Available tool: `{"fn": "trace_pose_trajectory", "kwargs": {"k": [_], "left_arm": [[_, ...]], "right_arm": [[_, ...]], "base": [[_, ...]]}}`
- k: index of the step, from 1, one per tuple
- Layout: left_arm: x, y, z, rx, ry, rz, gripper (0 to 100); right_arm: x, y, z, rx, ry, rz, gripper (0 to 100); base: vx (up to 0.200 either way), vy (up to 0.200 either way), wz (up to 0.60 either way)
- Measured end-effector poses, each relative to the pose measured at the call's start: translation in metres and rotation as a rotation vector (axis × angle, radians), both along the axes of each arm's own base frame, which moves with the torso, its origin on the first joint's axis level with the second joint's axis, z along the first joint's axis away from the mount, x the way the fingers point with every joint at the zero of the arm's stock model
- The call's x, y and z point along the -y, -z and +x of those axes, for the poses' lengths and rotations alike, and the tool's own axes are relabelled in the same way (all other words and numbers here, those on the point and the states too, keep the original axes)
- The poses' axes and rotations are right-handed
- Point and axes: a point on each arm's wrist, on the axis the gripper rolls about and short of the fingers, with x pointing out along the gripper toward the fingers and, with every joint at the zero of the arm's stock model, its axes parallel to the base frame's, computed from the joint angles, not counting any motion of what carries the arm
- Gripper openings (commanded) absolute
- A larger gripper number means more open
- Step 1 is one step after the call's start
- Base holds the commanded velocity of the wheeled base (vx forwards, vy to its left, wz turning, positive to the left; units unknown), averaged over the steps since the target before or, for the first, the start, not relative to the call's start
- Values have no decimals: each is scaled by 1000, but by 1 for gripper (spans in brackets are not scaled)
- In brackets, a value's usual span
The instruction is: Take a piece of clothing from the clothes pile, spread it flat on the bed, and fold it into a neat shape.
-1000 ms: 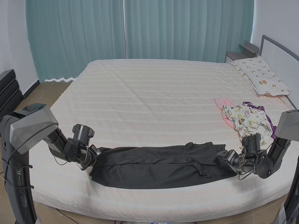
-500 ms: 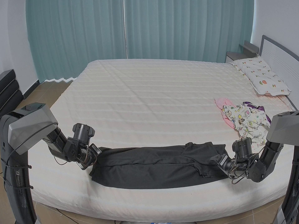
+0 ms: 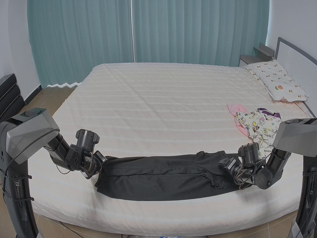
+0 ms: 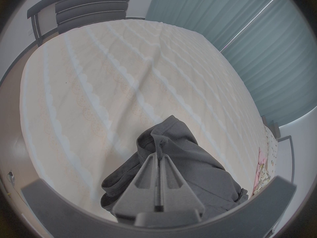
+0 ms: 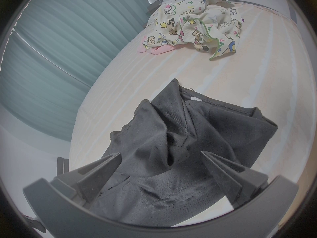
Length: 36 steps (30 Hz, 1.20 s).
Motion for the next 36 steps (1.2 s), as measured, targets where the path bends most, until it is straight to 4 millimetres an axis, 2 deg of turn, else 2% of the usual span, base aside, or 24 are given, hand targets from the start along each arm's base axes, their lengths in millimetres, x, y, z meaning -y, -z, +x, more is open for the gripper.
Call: {"fn": "trace_pose_trajectory", "kwargs": {"k": [9,15,20,26,31,36], "left_arm": [[-1,-1,0,5,-2,-1,0],[-2,-4,2,15,-4,0,0],[-2,-12,6,45,0,5,0],[-1,-35,26,133,0,11,0],[-2,-59,49,228,-16,12,0],[-6,-67,67,304,-67,-1,0]], "right_arm": [[-2,-1,-2,0,-5,0,0],[6,-11,-1,25,15,13,0],[15,-20,9,66,40,28,0],[19,-37,28,151,55,52,0],[18,-61,54,277,68,79,0],[19,-77,71,391,83,105,0]], "base": [[0,0,0],[0,0,0],[0,0,0],[0,0,0],[0,0,0],[0,0,0]]}}
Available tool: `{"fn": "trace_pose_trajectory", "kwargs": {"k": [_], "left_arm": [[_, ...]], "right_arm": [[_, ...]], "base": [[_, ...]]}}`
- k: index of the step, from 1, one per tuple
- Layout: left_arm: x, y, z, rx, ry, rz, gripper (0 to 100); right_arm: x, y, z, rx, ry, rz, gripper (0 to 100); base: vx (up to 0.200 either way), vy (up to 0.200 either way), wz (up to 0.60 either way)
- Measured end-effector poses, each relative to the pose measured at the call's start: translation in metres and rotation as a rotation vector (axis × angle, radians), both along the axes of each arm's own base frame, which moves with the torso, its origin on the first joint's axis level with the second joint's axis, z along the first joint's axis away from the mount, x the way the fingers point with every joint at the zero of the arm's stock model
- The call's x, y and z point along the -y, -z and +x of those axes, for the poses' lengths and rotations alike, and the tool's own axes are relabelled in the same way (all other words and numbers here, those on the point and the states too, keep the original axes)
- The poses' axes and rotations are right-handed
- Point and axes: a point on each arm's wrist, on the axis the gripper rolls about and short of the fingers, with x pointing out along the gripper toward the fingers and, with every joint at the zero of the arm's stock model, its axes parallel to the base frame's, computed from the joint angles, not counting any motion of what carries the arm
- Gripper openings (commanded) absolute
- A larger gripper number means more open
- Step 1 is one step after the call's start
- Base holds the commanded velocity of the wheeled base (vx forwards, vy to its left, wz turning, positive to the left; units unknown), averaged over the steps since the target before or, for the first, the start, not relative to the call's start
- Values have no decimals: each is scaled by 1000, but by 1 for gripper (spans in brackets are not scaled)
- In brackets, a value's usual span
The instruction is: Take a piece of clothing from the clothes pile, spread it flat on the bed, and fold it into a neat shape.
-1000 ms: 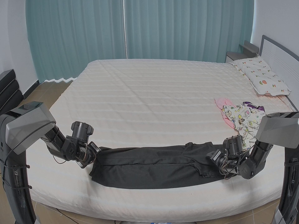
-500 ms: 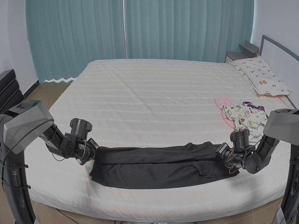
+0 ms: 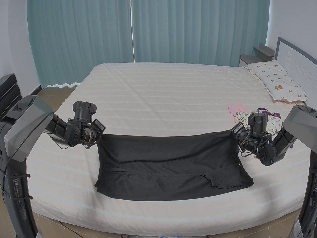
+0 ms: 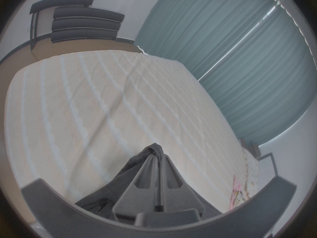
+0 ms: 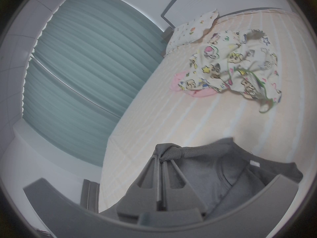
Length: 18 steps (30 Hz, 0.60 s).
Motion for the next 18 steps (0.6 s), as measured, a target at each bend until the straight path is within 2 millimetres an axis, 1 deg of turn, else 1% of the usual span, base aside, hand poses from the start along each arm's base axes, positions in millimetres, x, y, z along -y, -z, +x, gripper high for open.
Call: {"fn": "trace_pose_trajectory", "kwargs": {"k": [2,4,10,12,14,18], "left_arm": [[-1,1,4,29,-20,-21,0],[-1,6,6,32,-26,-26,0],[-2,33,0,-34,-23,-7,0],[-1,41,-4,-63,-12,10,0],[0,52,-12,-112,10,38,0],[0,69,-28,-166,46,78,0]], "right_arm": [[1,2,1,22,3,1,0],[1,9,-3,2,0,-10,0],[7,32,-17,-78,-17,-76,0],[10,38,-22,-106,-21,-94,0],[13,45,-28,-138,-24,-111,0],[17,57,-38,-196,-30,-139,0]], "base": [[0,0,0],[0,0,0],[0,0,0],[0,0,0],[0,0,0],[0,0,0]]}}
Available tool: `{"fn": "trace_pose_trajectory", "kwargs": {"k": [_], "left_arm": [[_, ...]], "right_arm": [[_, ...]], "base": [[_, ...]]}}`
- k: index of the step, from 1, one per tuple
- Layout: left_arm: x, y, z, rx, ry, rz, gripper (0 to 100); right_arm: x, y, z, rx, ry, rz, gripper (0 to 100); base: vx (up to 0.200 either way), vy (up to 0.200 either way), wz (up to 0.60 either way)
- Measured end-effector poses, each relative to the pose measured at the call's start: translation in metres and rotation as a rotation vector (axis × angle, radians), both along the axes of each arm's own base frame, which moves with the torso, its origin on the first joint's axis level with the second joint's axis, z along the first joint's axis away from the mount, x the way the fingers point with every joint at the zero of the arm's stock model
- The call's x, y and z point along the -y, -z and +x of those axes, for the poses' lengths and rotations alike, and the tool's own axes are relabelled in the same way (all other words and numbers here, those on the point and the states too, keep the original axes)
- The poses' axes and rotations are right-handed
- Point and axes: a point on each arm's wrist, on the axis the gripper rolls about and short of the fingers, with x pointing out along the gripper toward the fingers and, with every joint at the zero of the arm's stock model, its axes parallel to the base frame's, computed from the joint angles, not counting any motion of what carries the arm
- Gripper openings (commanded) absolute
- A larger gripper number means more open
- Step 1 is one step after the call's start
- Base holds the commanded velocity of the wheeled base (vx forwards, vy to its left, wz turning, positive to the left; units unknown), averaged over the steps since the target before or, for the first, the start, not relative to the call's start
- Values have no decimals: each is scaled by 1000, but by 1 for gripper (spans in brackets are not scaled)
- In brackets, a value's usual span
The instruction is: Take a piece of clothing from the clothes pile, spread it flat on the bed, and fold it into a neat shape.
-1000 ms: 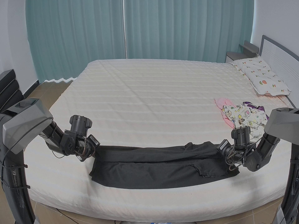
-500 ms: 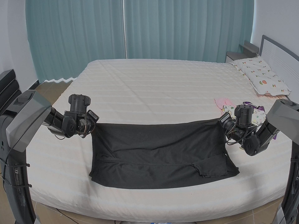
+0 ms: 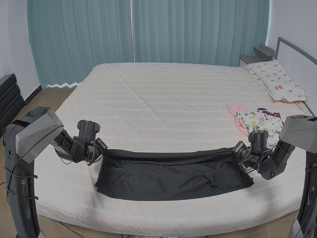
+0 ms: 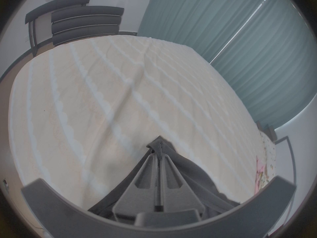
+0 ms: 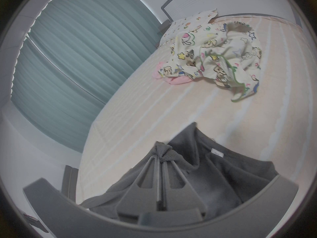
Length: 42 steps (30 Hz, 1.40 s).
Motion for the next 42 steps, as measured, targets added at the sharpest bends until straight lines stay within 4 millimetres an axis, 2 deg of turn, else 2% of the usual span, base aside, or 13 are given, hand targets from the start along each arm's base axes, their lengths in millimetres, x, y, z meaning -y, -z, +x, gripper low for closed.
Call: {"fn": "trace_pose_trajectory", "kwargs": {"k": [7,20,21,23,24,33,39,42], "left_arm": [[2,20,-23,-75,51,44,0],[0,35,-46,-172,105,96,0],[0,36,-47,-174,105,97,100],[0,37,-49,-183,106,98,100],[0,37,-49,-186,106,99,100],[-2,35,-54,-191,101,93,100],[-16,13,-52,-141,78,49,100],[-26,-5,-44,-85,67,14,100]], "right_arm": [[4,14,-14,-73,-10,-27,0],[4,28,-27,-143,-52,-93,0],[4,29,-27,-145,-55,-96,0],[4,30,-28,-151,-62,-105,0],[4,31,-28,-154,-63,-106,100],[6,25,-30,-143,-59,-103,100],[14,7,-36,-112,-58,-75,100],[18,-3,-38,-88,-59,-56,100]], "base": [[0,0,0],[0,0,0],[0,0,0],[0,0,0],[0,0,0],[0,0,0],[0,0,0],[0,0,0]]}}
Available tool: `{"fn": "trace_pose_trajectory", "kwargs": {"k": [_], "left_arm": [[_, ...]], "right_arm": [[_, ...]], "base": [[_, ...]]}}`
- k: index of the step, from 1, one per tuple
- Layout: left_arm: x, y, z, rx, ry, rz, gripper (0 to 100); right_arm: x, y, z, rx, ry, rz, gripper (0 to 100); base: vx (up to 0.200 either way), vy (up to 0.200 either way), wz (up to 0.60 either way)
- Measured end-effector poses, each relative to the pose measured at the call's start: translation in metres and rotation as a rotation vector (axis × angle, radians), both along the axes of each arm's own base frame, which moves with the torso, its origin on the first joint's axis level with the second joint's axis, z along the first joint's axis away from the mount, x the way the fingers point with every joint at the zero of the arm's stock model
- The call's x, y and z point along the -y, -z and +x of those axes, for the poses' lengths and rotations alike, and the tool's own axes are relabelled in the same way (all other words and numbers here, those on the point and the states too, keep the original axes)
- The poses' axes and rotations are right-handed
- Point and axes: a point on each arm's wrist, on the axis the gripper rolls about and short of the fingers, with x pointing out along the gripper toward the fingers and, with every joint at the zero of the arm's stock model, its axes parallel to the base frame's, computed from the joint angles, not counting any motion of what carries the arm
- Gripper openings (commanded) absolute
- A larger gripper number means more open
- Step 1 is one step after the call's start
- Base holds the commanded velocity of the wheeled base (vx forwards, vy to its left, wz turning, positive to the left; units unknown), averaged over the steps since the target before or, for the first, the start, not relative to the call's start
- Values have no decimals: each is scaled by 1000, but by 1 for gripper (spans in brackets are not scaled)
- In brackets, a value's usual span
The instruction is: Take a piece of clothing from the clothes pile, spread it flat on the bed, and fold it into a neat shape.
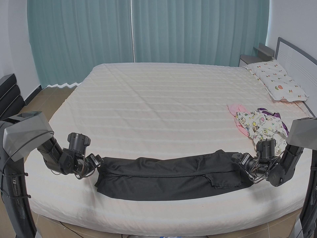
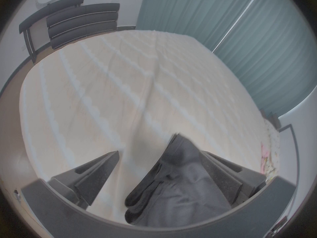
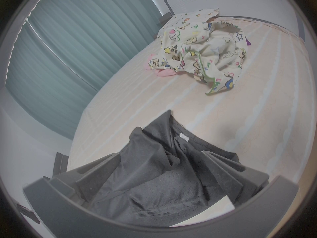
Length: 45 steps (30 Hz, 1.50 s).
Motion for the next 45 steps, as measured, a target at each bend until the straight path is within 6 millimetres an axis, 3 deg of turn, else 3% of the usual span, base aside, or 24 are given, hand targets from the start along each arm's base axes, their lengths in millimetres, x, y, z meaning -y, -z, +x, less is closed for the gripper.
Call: {"fn": "trace_pose_trajectory", "kwargs": {"k": [5,9,17,29,30,35,45], "left_arm": [[-8,-23,18,54,25,-73,100],[-9,-30,32,67,74,-134,100],[-4,-12,67,80,132,-149,100],[15,21,77,41,224,-99,100],[17,22,78,40,227,-97,0],[19,29,79,29,217,-89,0],[11,31,81,32,19,-74,0]], "right_arm": [[1,-7,-2,16,16,51,100],[0,-7,-4,6,22,121,100],[2,-1,-9,10,-7,215,100],[3,11,-18,19,-16,216,100],[3,12,-18,16,-16,215,100],[2,14,-19,10,-16,214,100],[3,15,-19,6,-15,214,100]], "base": [[0,0,0],[0,0,0],[0,0,0],[0,0,0],[0,0,0],[0,0,0],[0,0,0]]}}
